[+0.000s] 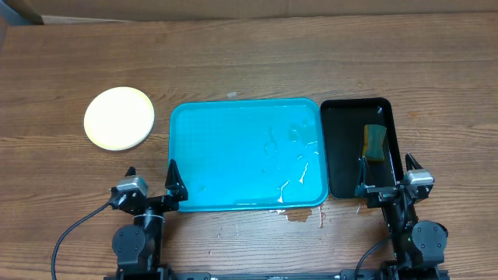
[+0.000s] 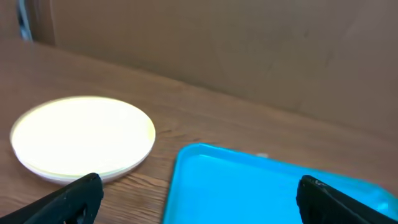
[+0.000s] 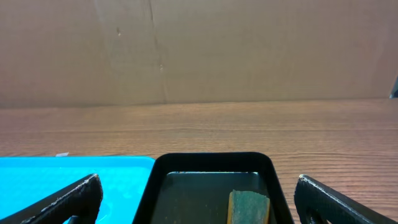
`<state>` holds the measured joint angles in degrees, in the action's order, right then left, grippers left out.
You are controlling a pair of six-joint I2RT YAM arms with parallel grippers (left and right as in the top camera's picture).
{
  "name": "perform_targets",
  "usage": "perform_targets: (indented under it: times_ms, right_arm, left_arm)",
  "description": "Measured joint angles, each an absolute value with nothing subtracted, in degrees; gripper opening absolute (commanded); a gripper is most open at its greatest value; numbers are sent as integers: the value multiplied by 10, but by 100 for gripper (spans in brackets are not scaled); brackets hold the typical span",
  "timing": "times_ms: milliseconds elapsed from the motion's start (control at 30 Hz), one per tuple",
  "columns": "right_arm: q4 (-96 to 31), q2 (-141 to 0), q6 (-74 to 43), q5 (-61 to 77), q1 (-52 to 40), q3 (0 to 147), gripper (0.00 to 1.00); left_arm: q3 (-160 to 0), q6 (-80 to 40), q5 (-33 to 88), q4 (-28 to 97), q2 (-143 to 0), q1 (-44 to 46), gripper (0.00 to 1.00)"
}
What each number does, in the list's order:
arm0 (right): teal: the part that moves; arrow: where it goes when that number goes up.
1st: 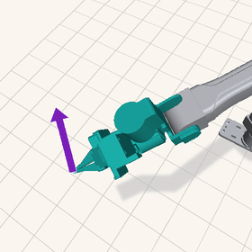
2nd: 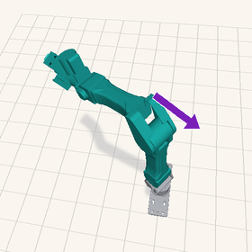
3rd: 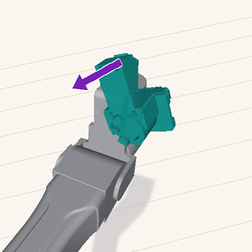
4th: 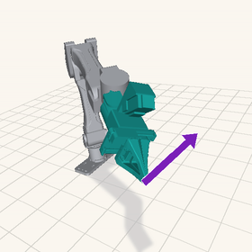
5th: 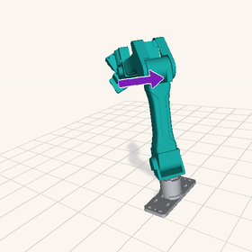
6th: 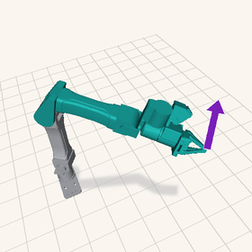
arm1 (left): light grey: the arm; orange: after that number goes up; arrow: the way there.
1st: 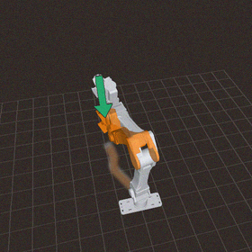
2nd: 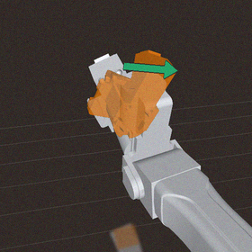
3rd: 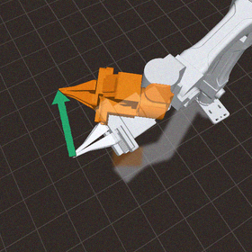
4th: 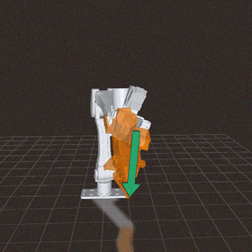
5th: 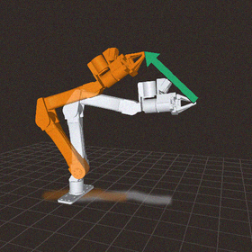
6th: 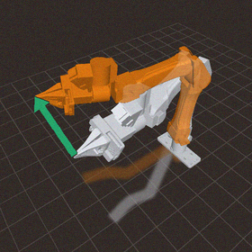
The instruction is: Clean dirty plates on tray and stack at the side
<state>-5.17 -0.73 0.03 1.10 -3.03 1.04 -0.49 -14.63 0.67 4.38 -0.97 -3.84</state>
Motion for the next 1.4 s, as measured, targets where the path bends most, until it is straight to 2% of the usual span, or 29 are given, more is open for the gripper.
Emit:
perform_targets:
  times_ms: [167,333,1400]
  right_arm:
    - [-52,-7,0,11,-30,10,100]
    - [-52,-7,0,11,-30,10,100]
    - [-51,-7,1,11,-30,10,100]
  left_arm:
    - [-5,-60,8,44,-10,-38,100]
    - [-5,-28,8,44,-10,-38,100]
    - [-5,-13,8,44,-10,-38,100]
